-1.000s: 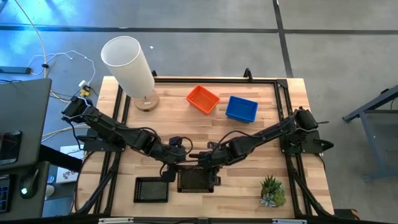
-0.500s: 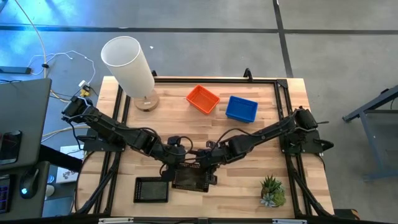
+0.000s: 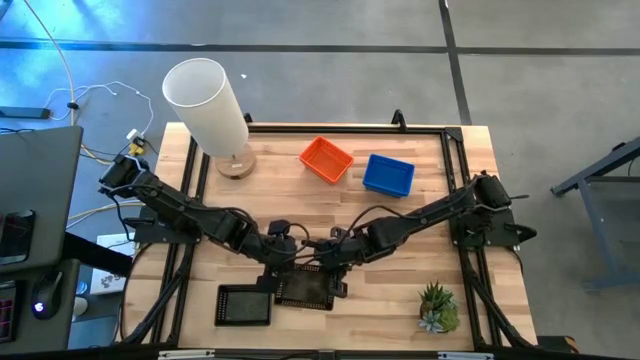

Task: Stack baskets by color
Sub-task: Stack the right black bin on top of the left black bin

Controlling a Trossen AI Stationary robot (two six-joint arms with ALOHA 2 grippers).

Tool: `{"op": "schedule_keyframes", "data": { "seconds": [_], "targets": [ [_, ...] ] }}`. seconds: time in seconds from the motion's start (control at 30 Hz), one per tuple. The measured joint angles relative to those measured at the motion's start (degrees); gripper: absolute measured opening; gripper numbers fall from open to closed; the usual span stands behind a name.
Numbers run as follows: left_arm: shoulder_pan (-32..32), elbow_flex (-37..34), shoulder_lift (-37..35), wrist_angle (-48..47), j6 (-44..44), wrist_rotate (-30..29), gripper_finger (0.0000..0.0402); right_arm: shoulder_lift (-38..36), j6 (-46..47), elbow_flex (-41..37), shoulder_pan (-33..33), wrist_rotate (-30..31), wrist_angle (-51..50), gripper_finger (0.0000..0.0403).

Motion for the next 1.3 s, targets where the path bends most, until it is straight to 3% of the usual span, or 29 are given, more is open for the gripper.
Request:
{"op": "schedule_keyframes", "data": {
  "seconds": [0.5,1.0,1.3],
  "targets": [
    [-5.93,0.00,-0.30,-5.75,-4.41,-2.76,0.0000,-0.08,3.37,0.00,-0.07,-0.17,1.45,0.0131],
    [-18.39,0.00,-8.56,-14.77,-16.81,-8.32,0.0000,-0.10,3.99,0.00,0.74,-0.61,4.78,0.0135],
    [-30.04,0.00,-11.72,-24.57,-32.83,-17.60,0.0000,-0.10,3.90,0.00,0.74,-0.63,5.21,0.0135]
  ]
}}
